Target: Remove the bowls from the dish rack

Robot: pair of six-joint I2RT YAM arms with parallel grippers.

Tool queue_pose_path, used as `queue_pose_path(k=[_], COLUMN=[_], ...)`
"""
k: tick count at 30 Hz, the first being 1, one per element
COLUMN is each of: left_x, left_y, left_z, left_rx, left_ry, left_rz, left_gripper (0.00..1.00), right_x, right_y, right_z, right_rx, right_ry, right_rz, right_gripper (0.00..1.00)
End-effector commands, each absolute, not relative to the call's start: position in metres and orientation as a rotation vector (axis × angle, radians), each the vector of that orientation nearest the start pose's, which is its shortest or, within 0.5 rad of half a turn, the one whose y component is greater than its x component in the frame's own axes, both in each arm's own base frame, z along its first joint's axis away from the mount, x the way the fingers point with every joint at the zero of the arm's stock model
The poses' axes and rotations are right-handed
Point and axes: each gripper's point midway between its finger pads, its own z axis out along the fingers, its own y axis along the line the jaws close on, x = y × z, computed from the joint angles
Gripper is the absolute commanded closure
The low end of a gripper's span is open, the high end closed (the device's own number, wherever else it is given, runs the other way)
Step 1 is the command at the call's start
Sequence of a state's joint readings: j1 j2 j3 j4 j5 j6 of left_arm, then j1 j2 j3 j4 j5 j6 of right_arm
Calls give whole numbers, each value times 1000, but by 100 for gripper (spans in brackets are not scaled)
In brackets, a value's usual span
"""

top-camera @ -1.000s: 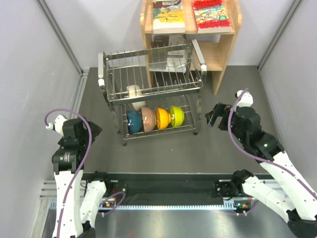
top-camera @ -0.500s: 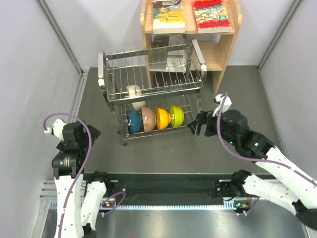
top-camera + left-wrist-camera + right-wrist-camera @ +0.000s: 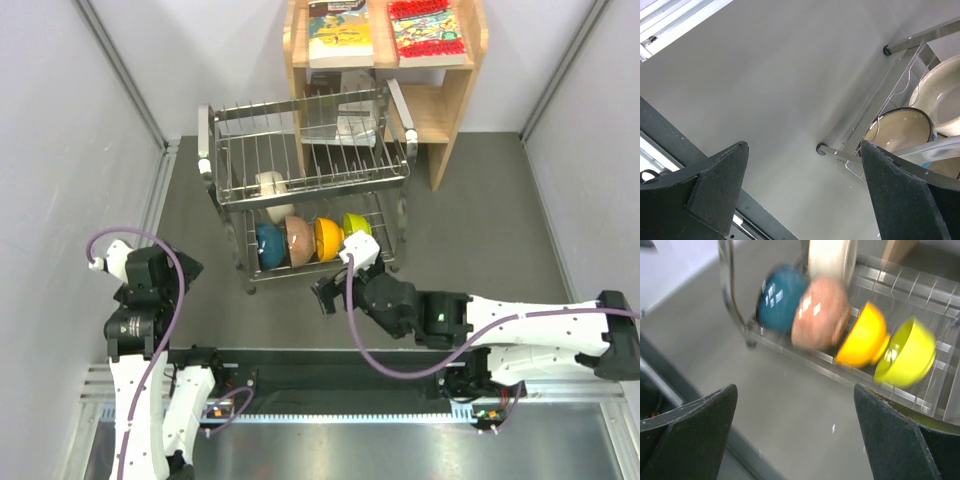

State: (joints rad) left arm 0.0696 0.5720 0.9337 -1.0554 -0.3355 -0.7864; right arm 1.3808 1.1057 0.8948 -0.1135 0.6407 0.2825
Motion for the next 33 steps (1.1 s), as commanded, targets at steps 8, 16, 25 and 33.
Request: queue_pose_path(k=[8,16,25,33], left_x=[177,178,177,182], left_y=[43,45,43,39], left_z=[226,232,229,221], left_rx=[-1059,-1041,-1030,-1024], left_ry=[1904,1900,1905,1921], left_rz=[-22,-15,-24,-44], left_gripper=[1,1,1,1], right_x=[175,174,210,253], right_y=[370,399,419,420], right_z=[258,267,278,277], right_rx=[-498,-470,-488,-543], right_ry=[1531,1299,1268,1330], right_rz=[320,222,246,271], right_gripper=[0,0,0,0])
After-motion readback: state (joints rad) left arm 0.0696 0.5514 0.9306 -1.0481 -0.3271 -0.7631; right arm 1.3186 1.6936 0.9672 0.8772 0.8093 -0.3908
